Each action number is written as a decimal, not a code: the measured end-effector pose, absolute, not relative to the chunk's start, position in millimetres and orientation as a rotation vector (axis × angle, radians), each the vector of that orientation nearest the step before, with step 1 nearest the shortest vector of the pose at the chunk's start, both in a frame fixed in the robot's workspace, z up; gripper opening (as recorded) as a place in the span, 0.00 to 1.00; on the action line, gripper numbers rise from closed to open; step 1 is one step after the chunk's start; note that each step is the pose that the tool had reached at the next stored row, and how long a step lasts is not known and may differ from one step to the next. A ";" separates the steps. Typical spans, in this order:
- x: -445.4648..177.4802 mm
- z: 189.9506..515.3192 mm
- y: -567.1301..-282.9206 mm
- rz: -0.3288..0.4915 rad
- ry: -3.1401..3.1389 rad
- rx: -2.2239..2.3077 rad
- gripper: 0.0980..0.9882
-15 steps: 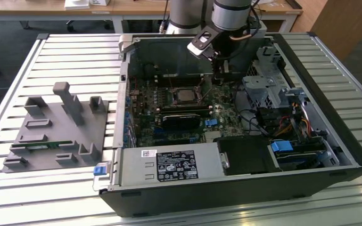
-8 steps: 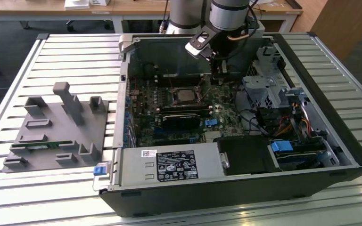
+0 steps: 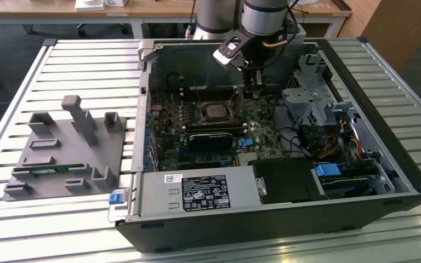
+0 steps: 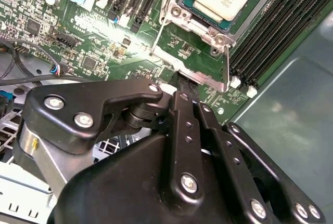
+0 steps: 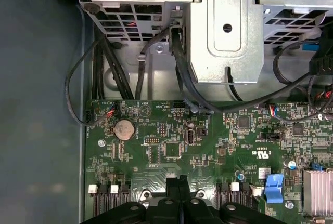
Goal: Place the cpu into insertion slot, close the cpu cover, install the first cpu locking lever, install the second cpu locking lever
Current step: 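Close the cpu cover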
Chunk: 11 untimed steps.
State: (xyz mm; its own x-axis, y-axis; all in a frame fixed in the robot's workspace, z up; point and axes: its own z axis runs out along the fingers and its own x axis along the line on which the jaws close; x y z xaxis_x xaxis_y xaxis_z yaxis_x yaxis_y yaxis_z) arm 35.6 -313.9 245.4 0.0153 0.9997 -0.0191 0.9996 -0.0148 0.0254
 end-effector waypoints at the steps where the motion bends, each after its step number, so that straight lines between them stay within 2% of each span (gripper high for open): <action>1: 35.3 245.4 -313.9 0.007 2.183 2.216 0.01; 11: 29.4 245.3 -313.9 0.007 2.183 2.216 0.01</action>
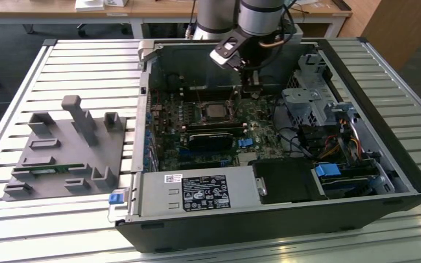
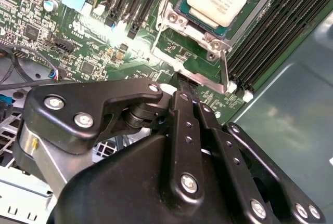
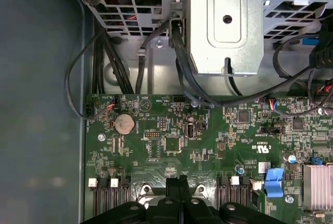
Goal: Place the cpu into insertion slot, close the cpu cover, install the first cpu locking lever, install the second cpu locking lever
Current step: 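Close the cpu cover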
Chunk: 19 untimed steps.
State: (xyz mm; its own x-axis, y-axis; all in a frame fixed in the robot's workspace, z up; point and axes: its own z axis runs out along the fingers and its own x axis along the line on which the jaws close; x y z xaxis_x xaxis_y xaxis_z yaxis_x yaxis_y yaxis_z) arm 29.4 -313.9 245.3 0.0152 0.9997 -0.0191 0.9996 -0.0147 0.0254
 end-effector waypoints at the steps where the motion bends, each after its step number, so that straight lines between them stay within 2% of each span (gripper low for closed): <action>1: 28.7 245.3 -313.9 0.007 2.183 2.216 0.01; 19: 16.1 244.3 -313.9 0.007 2.183 2.216 0.01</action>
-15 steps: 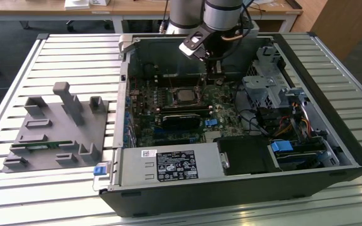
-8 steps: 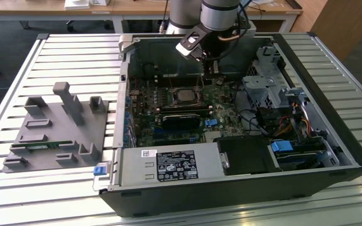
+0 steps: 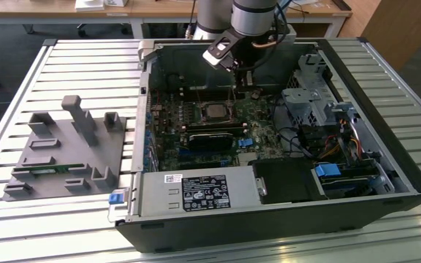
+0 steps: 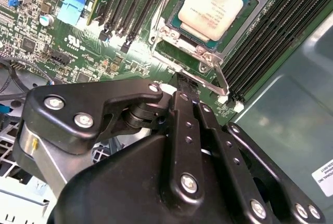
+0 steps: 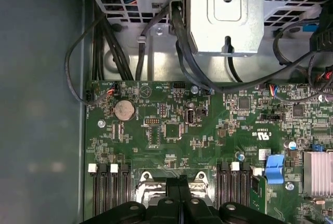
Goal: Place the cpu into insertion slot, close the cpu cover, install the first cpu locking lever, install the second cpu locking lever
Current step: 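Close the cpu cover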
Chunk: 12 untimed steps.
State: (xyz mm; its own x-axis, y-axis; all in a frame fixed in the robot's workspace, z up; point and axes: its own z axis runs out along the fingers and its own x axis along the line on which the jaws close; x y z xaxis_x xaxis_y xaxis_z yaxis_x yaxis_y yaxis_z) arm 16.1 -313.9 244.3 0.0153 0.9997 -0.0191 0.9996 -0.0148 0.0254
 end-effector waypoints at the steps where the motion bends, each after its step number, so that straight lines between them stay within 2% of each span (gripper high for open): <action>1: 15.6 244.3 -313.9 0.006 2.183 2.216 0.01; 12: 9.0 242.9 -313.9 0.007 2.183 2.216 0.01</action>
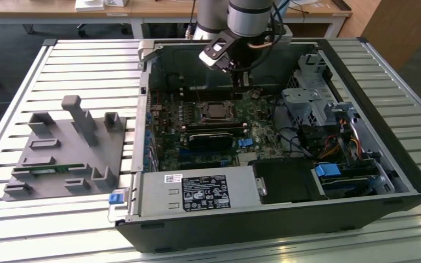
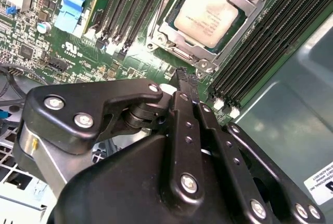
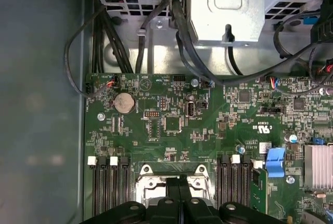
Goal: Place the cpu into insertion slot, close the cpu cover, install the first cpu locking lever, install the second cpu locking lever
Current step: 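Close the cpu cover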
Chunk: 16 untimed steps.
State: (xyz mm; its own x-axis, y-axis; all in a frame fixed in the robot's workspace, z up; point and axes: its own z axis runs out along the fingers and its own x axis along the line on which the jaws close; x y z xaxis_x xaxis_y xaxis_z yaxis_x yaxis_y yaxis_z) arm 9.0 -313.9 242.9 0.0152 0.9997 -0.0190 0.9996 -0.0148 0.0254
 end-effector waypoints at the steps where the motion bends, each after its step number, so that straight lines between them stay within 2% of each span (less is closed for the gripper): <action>1: 8.5 242.7 -313.9 0.007 2.183 2.216 0.01; 16: -3.0 232.5 -314.1 0.007 2.183 2.216 0.01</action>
